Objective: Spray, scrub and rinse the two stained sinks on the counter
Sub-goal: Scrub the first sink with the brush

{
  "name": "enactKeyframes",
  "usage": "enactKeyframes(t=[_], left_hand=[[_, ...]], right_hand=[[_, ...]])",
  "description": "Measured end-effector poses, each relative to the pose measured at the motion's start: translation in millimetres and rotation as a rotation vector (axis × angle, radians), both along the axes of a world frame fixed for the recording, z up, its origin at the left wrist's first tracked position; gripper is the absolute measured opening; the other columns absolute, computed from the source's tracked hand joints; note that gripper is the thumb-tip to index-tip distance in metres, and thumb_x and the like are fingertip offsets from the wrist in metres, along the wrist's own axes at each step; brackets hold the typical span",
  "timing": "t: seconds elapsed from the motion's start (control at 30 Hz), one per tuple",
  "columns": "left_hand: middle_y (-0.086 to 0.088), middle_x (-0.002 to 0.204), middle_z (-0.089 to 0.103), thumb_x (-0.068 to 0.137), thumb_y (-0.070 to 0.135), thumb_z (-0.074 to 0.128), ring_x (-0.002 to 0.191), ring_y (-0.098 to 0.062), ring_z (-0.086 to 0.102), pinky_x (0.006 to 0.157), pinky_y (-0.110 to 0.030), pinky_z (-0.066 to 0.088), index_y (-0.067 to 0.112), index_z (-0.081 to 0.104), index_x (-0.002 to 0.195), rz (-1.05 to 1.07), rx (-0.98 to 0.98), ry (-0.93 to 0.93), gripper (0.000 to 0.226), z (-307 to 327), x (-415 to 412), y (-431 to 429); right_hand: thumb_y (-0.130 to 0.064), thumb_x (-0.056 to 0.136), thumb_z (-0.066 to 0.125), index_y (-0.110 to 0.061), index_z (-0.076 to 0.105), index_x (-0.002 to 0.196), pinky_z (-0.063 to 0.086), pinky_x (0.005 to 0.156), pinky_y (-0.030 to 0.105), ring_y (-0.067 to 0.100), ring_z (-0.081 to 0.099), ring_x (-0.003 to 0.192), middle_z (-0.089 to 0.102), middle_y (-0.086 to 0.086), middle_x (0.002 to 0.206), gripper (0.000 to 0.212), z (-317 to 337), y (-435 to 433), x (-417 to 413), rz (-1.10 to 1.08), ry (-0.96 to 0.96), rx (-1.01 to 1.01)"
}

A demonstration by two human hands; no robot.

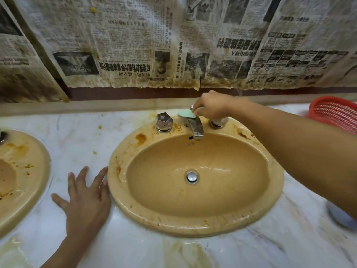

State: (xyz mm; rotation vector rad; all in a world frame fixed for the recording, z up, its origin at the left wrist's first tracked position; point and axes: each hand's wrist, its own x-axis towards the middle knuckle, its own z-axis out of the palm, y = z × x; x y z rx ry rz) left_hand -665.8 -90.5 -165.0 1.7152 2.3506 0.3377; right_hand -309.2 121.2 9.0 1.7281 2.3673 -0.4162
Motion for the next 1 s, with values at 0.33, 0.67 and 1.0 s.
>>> enactKeyframes(t=[0.33, 0.67, 1.0], left_hand=[[-0.005, 0.167, 0.024, 0.100, 0.060, 0.003, 0.158, -0.028, 0.002, 0.115, -0.075, 0.000, 0.048, 0.040, 0.152, 0.015, 0.001, 0.027, 0.065, 1, 1, 2], [-0.004, 0.167, 0.022, 0.100, 0.062, 0.002, 0.158, -0.027, 0.001, 0.116, -0.074, -0.003, 0.048, 0.041, 0.152, 0.019, 0.003, 0.012, 0.066, 3, 4, 1], [-0.001, 0.164, 0.032, 0.101, 0.060, 0.021, 0.158, -0.025, 0.009, 0.118, -0.070, -0.004, 0.048, 0.051, 0.145, 0.045, -0.037, -0.062, 0.055, 12, 1, 2]], right_hand=[[-0.034, 0.104, 0.052, -0.025, 0.069, 0.131, 0.041, 0.101, 0.033, 0.017, 0.051, 0.125, 0.065, -0.008, 0.135, 0.033, 14, -7, -5, 0.156, -0.071, 0.004], [-0.033, 0.106, 0.048, -0.029, 0.062, 0.140, 0.036, 0.101, 0.034, 0.021, 0.038, 0.134, 0.060, -0.004, 0.141, 0.037, 13, -16, -4, 0.086, -0.090, 0.004], [-0.038, 0.106, 0.050, -0.034, 0.061, 0.139, 0.034, 0.084, 0.029, 0.004, 0.044, 0.094, 0.065, -0.009, 0.125, 0.035, 44, -73, 22, 0.188, -0.075, -0.050]])
